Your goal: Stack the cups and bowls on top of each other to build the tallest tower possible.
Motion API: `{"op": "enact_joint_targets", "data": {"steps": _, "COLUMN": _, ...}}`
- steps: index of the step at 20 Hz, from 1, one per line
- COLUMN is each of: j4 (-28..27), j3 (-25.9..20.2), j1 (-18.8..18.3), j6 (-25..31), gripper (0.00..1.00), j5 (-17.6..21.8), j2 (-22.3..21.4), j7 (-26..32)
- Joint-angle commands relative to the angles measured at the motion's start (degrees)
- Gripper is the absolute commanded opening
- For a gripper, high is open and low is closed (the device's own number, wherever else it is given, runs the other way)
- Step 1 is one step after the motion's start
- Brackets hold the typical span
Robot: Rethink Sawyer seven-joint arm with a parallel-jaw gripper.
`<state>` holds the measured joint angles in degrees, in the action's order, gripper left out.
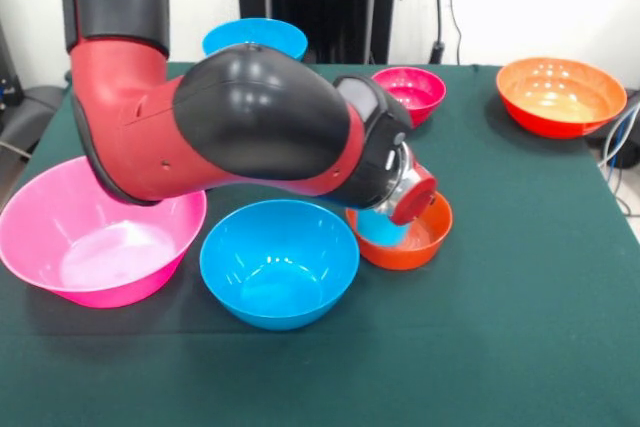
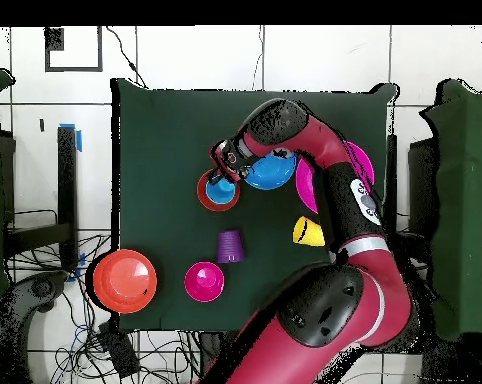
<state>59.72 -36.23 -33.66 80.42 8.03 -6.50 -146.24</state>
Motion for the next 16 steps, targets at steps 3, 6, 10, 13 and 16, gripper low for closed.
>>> {"op": "enact_joint_targets", "data": {"steps": 3, "j4": 5.24, "j3": 1.04, "j1": -1.8, "j6": 1.39, "gripper": 0.0, "j5": 3.05, "j2": 0.93, "j7": 15.31}}
{"op": "enact_joint_targets", "data": {"steps": 6, "j4": 16.95, "j3": 0.65, "j1": -3.71, "j6": 0.9, "gripper": 0.0, "j5": -0.85, "j2": -2.88, "j7": 9.35}}
{"op": "enact_joint_targets", "data": {"steps": 10, "j4": 21.49, "j3": 0.01, "j1": -4.4, "j6": -3.78, "gripper": 0.0, "j5": -1.16, "j2": -3.51, "j7": 7.86}}
{"op": "enact_joint_targets", "data": {"steps": 13, "j4": 21.54, "j3": -0.28, "j1": -4.4, "j6": -4.13, "gripper": 0.0, "j5": -1.45, "j2": -2.49, "j7": 7.91}}
{"op": "enact_joint_targets", "data": {"steps": 16, "j4": 19.46, "j3": -0.57, "j1": -3.85, "j6": -5.62, "gripper": 0.0, "j5": -1.11, "j2": -0.19, "j7": 8.84}}
